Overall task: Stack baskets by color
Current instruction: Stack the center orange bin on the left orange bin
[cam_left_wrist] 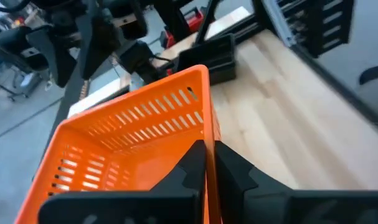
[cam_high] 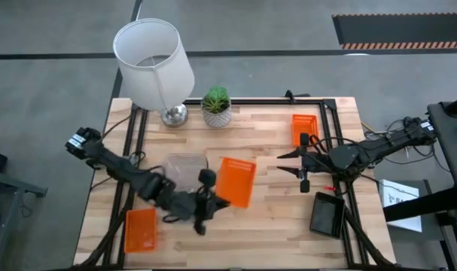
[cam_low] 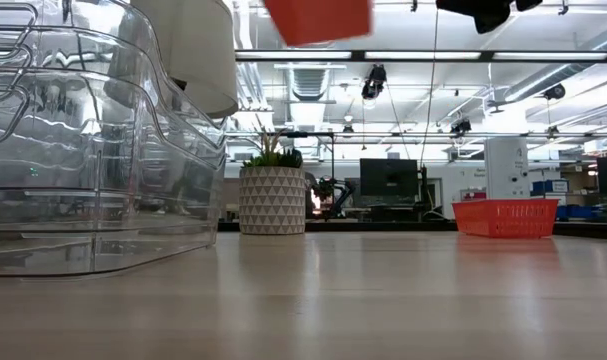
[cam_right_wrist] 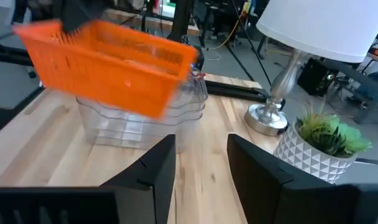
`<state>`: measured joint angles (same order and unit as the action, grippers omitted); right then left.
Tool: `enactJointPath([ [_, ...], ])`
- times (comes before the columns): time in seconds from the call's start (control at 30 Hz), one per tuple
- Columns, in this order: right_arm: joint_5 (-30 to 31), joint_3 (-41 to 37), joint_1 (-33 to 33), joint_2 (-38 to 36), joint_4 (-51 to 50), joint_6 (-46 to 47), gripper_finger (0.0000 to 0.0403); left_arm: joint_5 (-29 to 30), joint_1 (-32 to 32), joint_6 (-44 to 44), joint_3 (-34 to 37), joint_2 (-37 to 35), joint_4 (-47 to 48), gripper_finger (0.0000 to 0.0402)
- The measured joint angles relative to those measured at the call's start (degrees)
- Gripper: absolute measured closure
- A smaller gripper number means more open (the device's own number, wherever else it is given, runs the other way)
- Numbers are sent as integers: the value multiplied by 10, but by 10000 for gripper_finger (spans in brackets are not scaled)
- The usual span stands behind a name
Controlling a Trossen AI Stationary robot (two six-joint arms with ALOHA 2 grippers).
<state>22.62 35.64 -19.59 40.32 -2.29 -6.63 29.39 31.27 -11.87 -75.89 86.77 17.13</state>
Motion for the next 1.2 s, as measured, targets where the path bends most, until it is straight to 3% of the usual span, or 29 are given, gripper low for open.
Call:
enactJointPath([
  [0.17,-1,-1,0,4,-2,0,276,96,95,105,-63,-19,138,401],
  [0.37,0,-2,1,18,1,-4,282,147,205,216,-140,-23,281,401],
  [0.5,-1,-2,1,24,1,0,279,187,288,194,-151,-17,351,401],
  [0.7,-1,-2,1,36,5,7,282,234,372,328,-147,-18,414,402],
  [0.77,-1,-2,1,44,8,7,284,212,389,364,-146,-14,443,402],
  [0.87,-1,-2,1,57,17,5,287,129,406,434,-145,-14,490,402],
  [1.03,-1,-2,1,78,37,-1,284,32,428,611,-145,-15,586,402],
  [1.2,-1,-2,1,88,49,-9,290,-41,446,693,-156,-15,621,401],
])
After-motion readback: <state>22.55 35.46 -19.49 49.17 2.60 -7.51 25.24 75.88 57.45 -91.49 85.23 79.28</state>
